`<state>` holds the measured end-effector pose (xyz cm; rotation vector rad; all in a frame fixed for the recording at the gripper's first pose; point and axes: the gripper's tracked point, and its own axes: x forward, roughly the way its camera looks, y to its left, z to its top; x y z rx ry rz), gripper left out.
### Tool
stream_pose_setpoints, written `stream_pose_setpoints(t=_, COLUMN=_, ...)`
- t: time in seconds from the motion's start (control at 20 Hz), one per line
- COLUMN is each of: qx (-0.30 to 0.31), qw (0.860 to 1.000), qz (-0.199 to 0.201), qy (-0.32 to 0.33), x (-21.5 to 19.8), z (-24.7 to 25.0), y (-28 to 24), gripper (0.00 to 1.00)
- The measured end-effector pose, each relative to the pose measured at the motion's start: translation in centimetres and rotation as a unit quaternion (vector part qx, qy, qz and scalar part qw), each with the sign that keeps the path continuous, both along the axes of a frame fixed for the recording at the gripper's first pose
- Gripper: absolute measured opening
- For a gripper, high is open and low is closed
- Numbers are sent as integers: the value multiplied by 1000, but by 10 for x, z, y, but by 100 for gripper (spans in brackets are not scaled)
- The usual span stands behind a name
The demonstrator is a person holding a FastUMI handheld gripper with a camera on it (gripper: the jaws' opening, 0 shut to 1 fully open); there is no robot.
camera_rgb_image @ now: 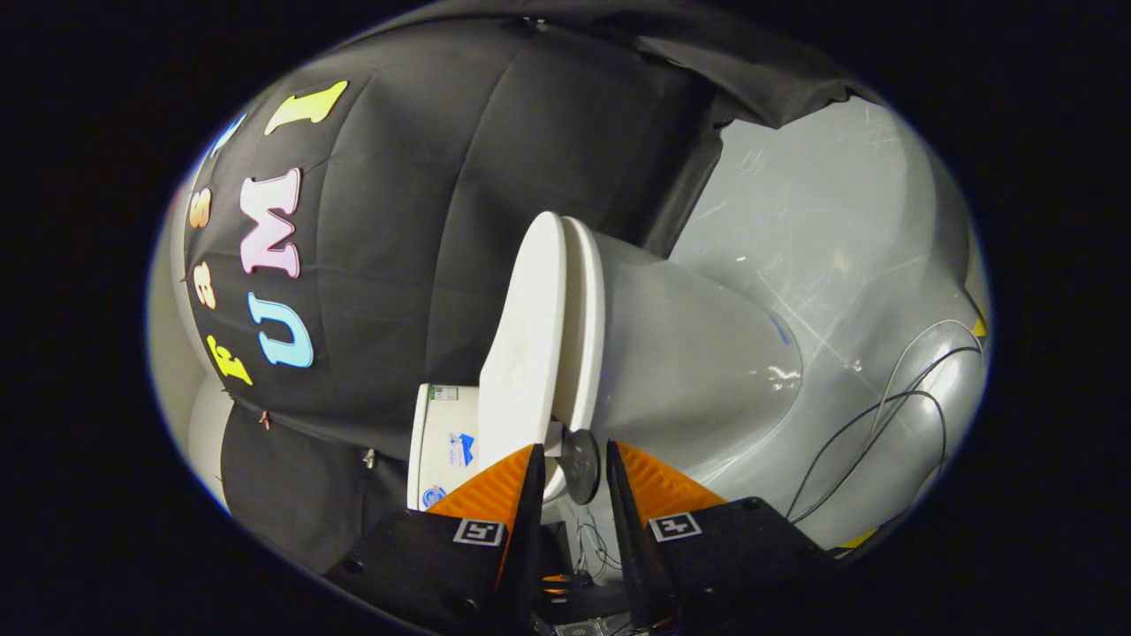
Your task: Open the toilet lid.
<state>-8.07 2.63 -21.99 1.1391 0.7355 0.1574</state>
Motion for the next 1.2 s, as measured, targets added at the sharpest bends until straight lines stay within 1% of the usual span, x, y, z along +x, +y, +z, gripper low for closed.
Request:
stream_pose_setpoints(t=0.15, qx=11, qw=1000, qz=9, qy=1, x=-1, z=2, y=8, gripper=45)
stream_pose_setpoints(t=0.2, qx=-19, qw=1000, qz=10, qy=12, x=-3, z=-10, y=0, gripper=45)
stream_pose_setpoints(t=0.25, qx=-7, qw=1000, qz=-8, qy=9, x=3, z=-8, y=4, gripper=31)
stream_pose_setpoints(t=0.3, qx=1, qw=1000, qz=-6, qy=10, x=1, z=-7, y=0, gripper=17)
stream_pose_setpoints(t=0.4, qx=24, qw=1000, qz=-13, qy=15, x=-1, z=-5, y=1, gripper=17)
stream_pose_setpoints(t=0.5, qx=33, qw=999, qz=-17, qy=18, x=2, z=-5, y=2, gripper=14)
stream_pose_setpoints(t=0.7, qx=51, qw=998, qz=-21, qy=19, x=1, z=-5, y=1, gripper=13)
stream_pose_setpoints(t=0.75, qx=48, qw=998, qz=-26, qy=15, x=-1, z=-2, y=-4, gripper=9)
stream_pose_setpoints(t=0.8, qx=57, qw=997, qz=-39, qy=24, x=3, z=-2, y=-5, gripper=5)
stream_pose_setpoints(t=0.85, qx=60, qw=998, qz=-32, qy=19, x=5, z=-14, y=2, gripper=5)
stream_pose_setpoints(t=1.0, qx=57, qw=997, qz=-36, qy=20, x=1, z=-5, y=0, gripper=5)
stream_pose_setpoints(t=1.2, qx=34, qw=998, qz=-40, qy=26, x=2, z=-4, y=4, gripper=5)
